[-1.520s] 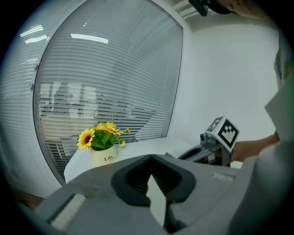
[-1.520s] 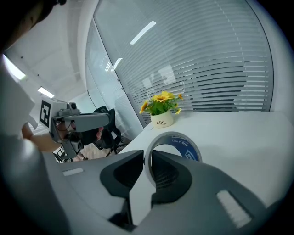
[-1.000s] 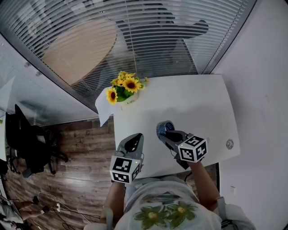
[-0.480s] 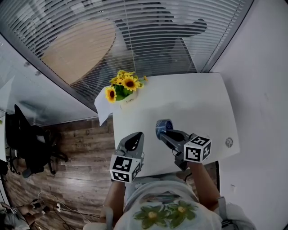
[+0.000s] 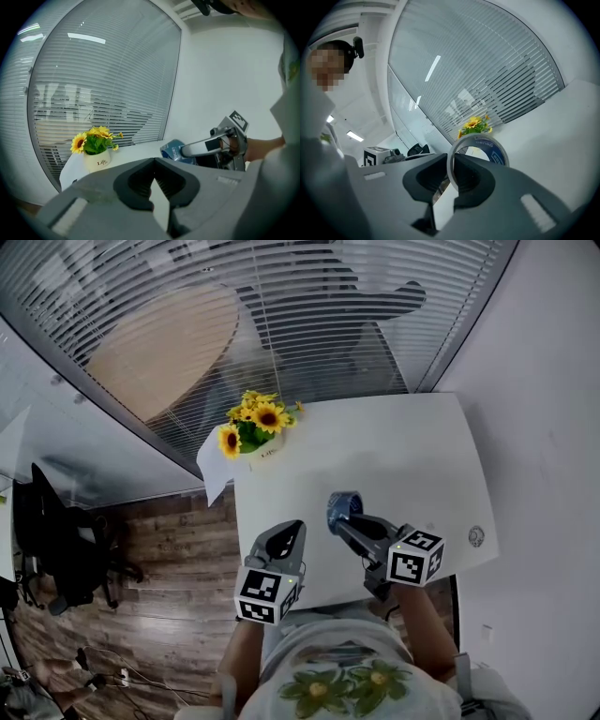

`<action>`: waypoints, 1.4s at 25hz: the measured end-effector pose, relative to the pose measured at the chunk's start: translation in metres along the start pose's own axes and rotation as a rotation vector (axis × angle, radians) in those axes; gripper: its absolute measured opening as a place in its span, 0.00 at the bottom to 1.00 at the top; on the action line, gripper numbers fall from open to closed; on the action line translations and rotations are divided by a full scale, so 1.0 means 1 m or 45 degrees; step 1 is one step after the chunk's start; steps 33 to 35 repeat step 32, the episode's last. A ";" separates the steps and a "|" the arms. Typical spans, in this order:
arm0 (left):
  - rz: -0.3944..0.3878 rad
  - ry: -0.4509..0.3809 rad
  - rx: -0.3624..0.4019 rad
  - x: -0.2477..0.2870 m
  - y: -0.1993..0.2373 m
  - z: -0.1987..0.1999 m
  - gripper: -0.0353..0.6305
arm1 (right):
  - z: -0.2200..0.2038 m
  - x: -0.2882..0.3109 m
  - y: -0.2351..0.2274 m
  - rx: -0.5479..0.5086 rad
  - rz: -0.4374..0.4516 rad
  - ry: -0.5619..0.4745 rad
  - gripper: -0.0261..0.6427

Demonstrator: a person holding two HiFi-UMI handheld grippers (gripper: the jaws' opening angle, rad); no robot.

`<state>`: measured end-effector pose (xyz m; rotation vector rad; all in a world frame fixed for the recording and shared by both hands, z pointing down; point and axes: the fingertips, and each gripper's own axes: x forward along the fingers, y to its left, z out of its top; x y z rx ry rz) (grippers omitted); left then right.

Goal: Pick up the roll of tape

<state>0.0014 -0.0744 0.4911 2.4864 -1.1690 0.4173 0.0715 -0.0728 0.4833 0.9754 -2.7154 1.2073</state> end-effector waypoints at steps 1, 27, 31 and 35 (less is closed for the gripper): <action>-0.003 0.002 0.002 0.000 -0.001 0.000 0.06 | 0.001 -0.001 0.001 0.001 0.003 -0.007 0.11; -0.112 0.009 0.068 -0.004 -0.011 0.016 0.06 | 0.013 -0.010 0.035 -0.008 -0.006 -0.113 0.11; -0.130 0.010 0.086 -0.013 -0.007 0.021 0.06 | 0.012 -0.007 0.044 -0.001 -0.025 -0.122 0.11; -0.135 0.010 0.091 -0.016 -0.006 0.022 0.06 | 0.011 -0.006 0.047 0.000 -0.029 -0.125 0.11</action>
